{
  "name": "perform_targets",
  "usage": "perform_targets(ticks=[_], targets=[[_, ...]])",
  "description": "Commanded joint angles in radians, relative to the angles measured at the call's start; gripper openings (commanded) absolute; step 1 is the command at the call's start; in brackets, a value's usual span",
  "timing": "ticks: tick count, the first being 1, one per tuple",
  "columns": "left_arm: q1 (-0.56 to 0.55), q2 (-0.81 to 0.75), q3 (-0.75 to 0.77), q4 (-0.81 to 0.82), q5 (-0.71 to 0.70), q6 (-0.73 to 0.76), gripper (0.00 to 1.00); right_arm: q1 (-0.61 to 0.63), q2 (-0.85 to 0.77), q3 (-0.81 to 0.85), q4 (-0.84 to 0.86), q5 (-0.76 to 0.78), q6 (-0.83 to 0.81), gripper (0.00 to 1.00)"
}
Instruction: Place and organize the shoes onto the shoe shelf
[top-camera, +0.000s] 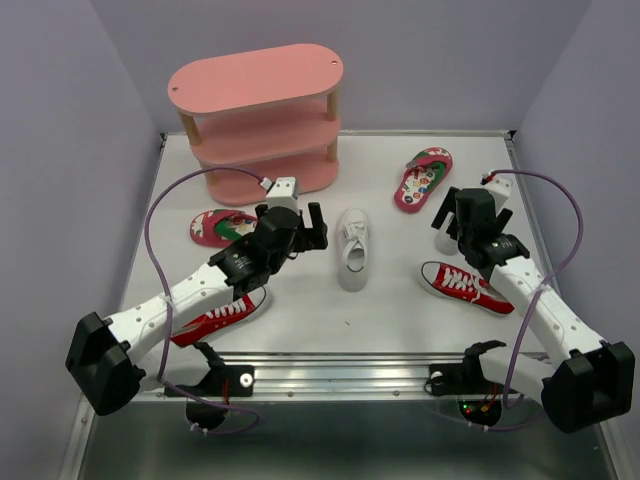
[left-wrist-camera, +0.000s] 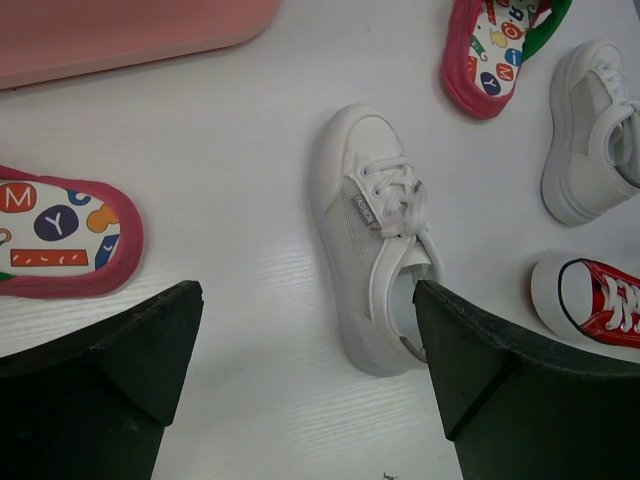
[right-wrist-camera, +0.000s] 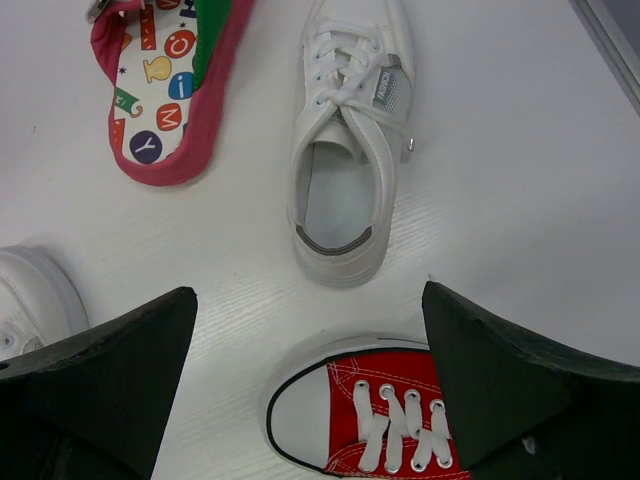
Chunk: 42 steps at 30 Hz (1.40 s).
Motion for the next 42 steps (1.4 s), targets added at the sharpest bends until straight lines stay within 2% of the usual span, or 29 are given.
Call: perform_targets(ticks=[1, 11, 19, 25, 29, 33, 42], targets=[[-0.003, 0.022, 0.059, 0.004, 0.006, 0.009, 0.99, 0.004, -0.046, 0.012, 0.0, 0.008, 0.012, 1.0], [-0.011, 0.09, 0.105, -0.068, 0.025, 0.028, 0.99, 0.004, -0.074, -0.005, 0.002, -0.011, 0.009, 1.0], [-0.092, 0.283, 0.258, -0.166, -0.034, -0.061, 0.95, 0.004, -0.083, -0.006, -0.006, -0.007, 0.023, 1.0], [-0.106, 0.4, 0.307, -0.179, 0.008, -0.121, 0.84, 0.004, -0.09, -0.003, -0.012, -0.012, 0.021, 1.0], [-0.114, 0.459, 0.317, -0.193, 0.02, -0.118, 0.82, 0.004, -0.096, -0.006, -0.018, -0.005, 0.023, 1.0], [-0.134, 0.513, 0.326, -0.185, 0.042, -0.099, 0.73, 0.004, -0.093, -0.018, -0.016, -0.005, 0.032, 1.0], [-0.149, 0.607, 0.346, -0.193, 0.029, -0.092, 0.6, 0.004, -0.07, -0.011, -0.018, -0.018, 0.046, 1.0]])
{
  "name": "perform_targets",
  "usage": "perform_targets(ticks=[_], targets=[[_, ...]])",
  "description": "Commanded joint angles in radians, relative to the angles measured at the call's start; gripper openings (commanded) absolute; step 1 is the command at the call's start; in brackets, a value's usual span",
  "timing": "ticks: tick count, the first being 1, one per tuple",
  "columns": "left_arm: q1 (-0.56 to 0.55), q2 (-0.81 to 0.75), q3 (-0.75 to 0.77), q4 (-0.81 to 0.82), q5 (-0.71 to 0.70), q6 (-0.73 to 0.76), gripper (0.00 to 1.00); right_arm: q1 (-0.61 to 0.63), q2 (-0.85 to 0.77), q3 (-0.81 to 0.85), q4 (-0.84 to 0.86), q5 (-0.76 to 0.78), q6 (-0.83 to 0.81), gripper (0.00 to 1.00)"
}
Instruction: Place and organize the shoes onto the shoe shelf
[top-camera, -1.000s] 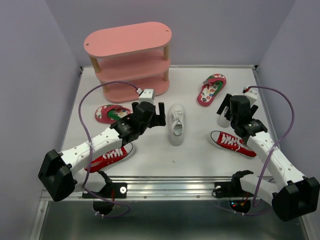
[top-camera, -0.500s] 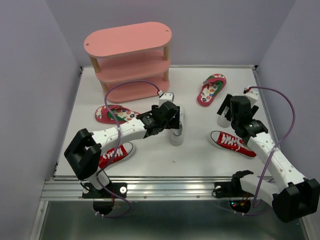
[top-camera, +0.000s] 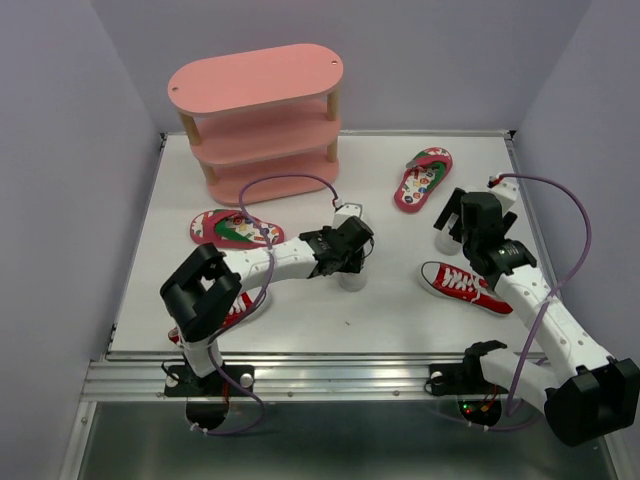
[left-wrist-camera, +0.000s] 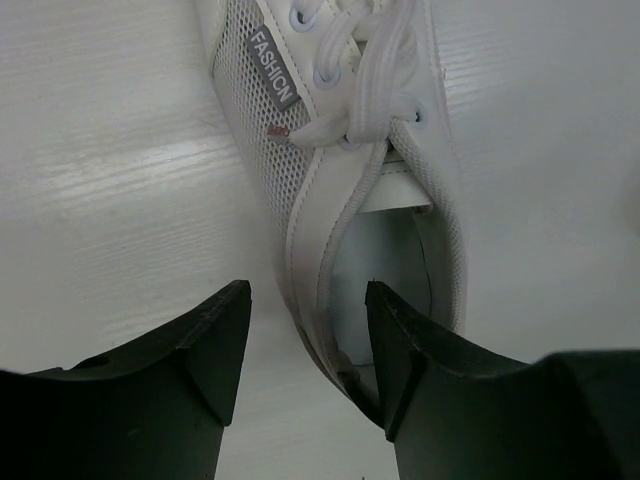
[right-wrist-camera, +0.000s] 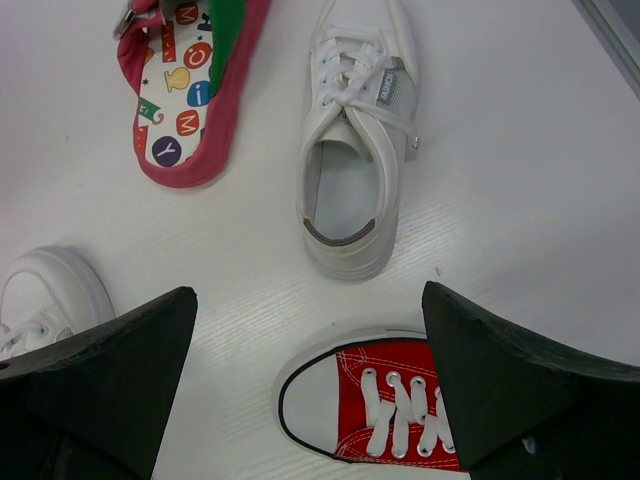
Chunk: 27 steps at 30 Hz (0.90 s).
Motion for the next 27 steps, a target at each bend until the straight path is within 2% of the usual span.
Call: perform_targets(ticks=[1, 4, 5, 7, 8, 10, 11, 15, 20, 22, 24, 27], targets=[[-0.003, 0.013, 0.044, -0.01, -0.018, 0.009, 0.59, 0.004, 0.005, 0.002, 0.004, -0.004, 0.014, 1.0], [-0.005, 0.032, 0.051, -0.011, -0.018, 0.011, 0.54, 0.004, 0.01, 0.002, 0.004, -0.004, 0.012, 1.0], [-0.006, 0.035, 0.054, -0.013, -0.02, 0.011, 0.46, 0.004, 0.01, 0.0, 0.006, -0.006, 0.014, 1.0], [-0.006, 0.038, 0.059, -0.014, -0.023, 0.012, 0.39, 0.004, 0.011, 0.0, 0.004, -0.007, 0.014, 1.0], [-0.005, 0.038, 0.065, -0.019, -0.029, 0.015, 0.24, 0.004, 0.014, 0.002, 0.004, -0.007, 0.017, 1.0], [-0.006, 0.033, 0.071, -0.033, -0.038, 0.017, 0.11, 0.004, 0.019, 0.005, 0.006, -0.007, 0.021, 1.0], [-0.005, 0.029, 0.079, -0.044, -0.049, 0.02, 0.0, 0.004, 0.019, 0.006, 0.004, -0.009, 0.024, 1.0], [-0.005, 0.022, 0.125, -0.099, -0.089, 0.064, 0.0, 0.004, 0.025, 0.011, 0.007, -0.013, 0.03, 1.0], [-0.005, -0.077, 0.208, -0.217, -0.104, 0.153, 0.0, 0.004, 0.028, 0.015, 0.006, -0.014, 0.027, 1.0], [-0.003, -0.126, 0.244, -0.276, -0.072, 0.232, 0.0, 0.004, 0.028, 0.017, 0.007, -0.012, 0.026, 1.0], [0.001, -0.157, 0.347, -0.361, -0.04, 0.324, 0.0, 0.004, 0.025, 0.015, 0.006, -0.01, 0.027, 1.0], [0.009, -0.18, 0.428, -0.438, -0.055, 0.38, 0.0, 0.004, 0.024, 0.014, 0.007, -0.012, 0.032, 1.0]])
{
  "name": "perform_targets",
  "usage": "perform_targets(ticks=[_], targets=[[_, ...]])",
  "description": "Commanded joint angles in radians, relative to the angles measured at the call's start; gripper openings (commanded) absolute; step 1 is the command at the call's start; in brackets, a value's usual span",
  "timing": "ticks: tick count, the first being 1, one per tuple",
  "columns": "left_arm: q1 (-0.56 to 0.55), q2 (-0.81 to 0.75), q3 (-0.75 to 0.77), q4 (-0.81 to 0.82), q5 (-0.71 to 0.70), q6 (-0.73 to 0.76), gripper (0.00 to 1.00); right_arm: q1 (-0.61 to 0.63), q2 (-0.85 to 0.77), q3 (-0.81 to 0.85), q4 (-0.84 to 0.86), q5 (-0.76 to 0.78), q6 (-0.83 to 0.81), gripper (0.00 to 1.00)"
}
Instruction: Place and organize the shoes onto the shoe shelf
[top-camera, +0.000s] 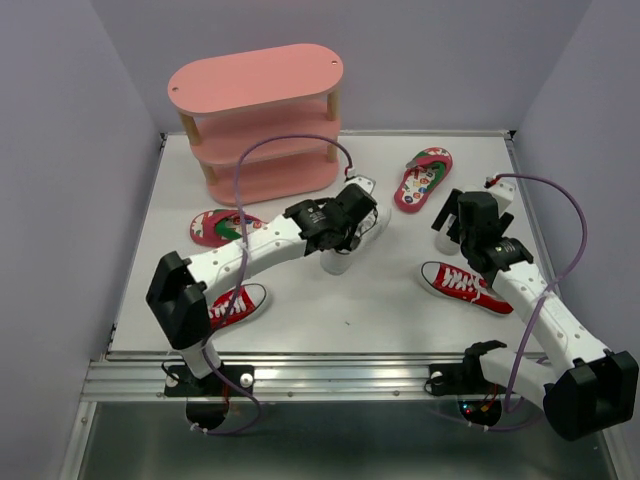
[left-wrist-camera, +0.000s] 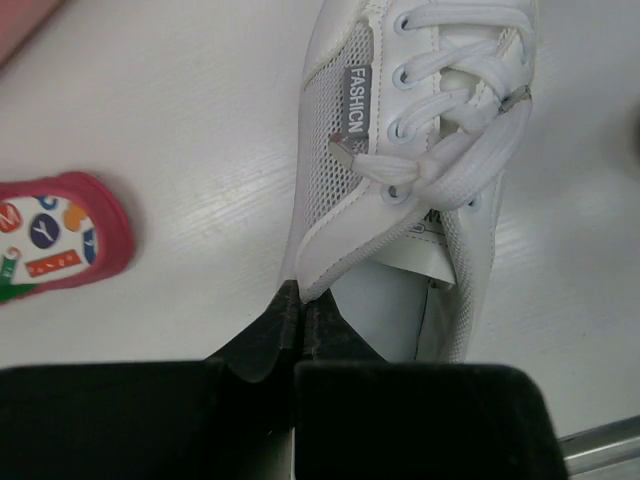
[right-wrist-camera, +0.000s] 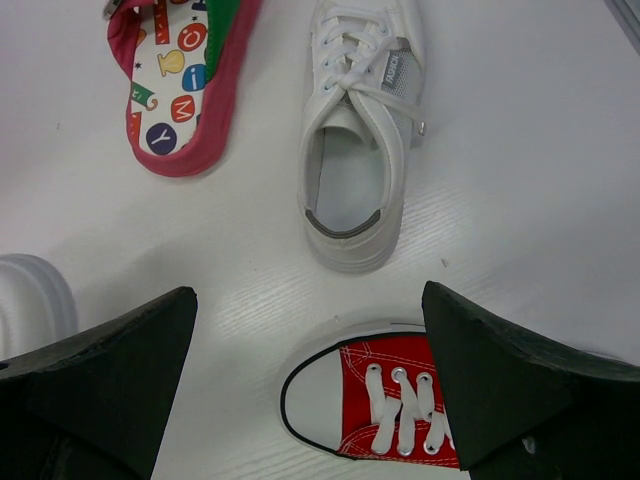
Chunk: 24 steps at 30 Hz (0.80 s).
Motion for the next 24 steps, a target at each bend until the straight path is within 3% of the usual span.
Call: perform_targets(ticks=[1, 6, 11, 14, 24], targets=[[0.012, -0.149, 0.186, -0.102, -0.03, 0.155, 0.0, 0.004, -0.005, 0.014, 0.012, 0.005, 0.014, 1.0], [0.061, -0.168, 0.373, -0.152, -0.029, 0.238, 0.0, 0.004, -0.019, 0.003, 0.011, 0.023, 0.022, 1.0], [0.184, -0.125, 0.632, -0.19, -0.019, 0.261, 0.0, 0.004, -0.031, 0.0, 0.009, 0.014, 0.022, 1.0], [0.237, -0.089, 0.756, -0.204, -0.082, 0.27, 0.0, 0.004, -0.025, 0.002, 0.011, 0.008, 0.025, 1.0], [0.44, -0.08, 0.873, -0.063, -0.133, 0.227, 0.0, 0.004, -0.001, 0.015, 0.011, -0.017, 0.037, 1.0]])
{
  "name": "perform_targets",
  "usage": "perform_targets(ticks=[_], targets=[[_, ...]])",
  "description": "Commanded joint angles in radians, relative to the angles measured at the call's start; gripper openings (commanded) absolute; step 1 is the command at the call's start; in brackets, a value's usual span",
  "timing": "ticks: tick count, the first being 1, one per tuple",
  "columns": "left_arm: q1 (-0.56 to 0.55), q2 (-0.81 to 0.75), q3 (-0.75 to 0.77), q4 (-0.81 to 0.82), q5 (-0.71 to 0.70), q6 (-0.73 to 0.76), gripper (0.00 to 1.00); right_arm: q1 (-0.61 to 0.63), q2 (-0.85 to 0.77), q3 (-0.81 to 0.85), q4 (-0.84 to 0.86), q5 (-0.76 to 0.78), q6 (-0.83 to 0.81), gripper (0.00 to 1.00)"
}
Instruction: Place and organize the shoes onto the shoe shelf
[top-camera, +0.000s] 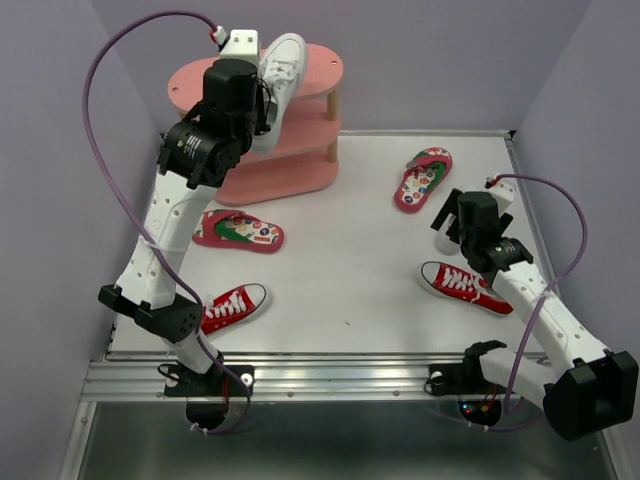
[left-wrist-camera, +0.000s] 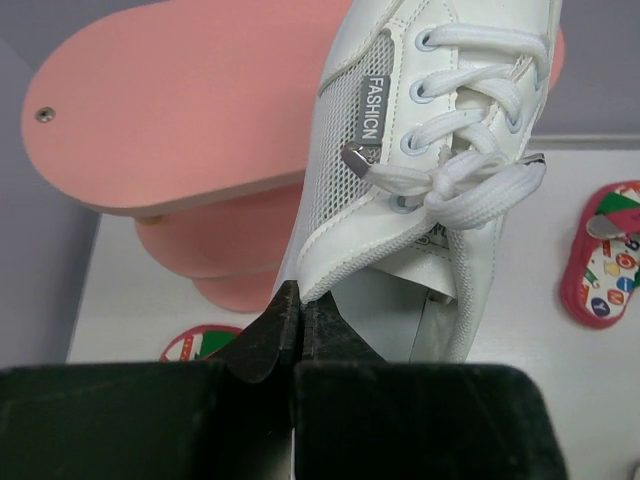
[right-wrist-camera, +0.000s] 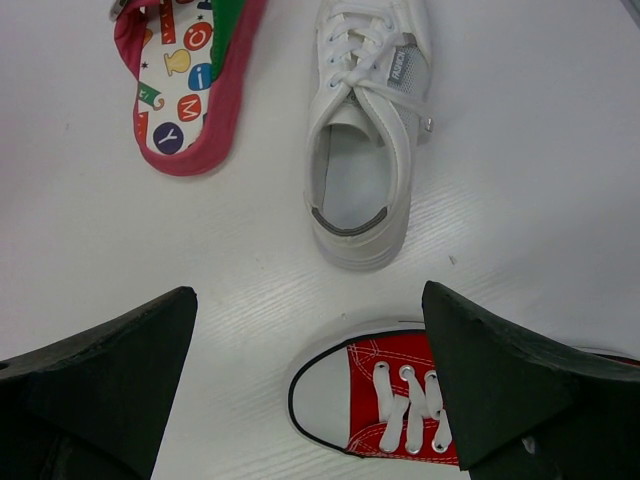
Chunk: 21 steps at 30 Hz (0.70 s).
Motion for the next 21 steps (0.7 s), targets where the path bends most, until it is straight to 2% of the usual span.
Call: perform_targets(ticks=[1, 8, 13, 21], targets=[[0.071, -0.004, 0.086, 0.179, -0.045, -0.013, 0.0, 0.004, 0.001, 0.014, 0.011, -0.01, 0.019, 1.0], [0.215, 0.031, 0.12, 0.262, -0.055, -0.092, 0.0, 0.004, 0.01, 0.012, 0.011, -0.03, 0.018, 1.0], [0.269, 0.03, 0.091, 0.341, -0.041, -0.129, 0.0, 0.004, 0.03, 0.012, 0.013, -0.039, 0.022, 1.0], [0.352, 0.094, 0.129, 0.353, 0.008, -0.301, 0.0, 0.004, 0.045, 0.014, 0.009, -0.053, 0.041, 1.0]])
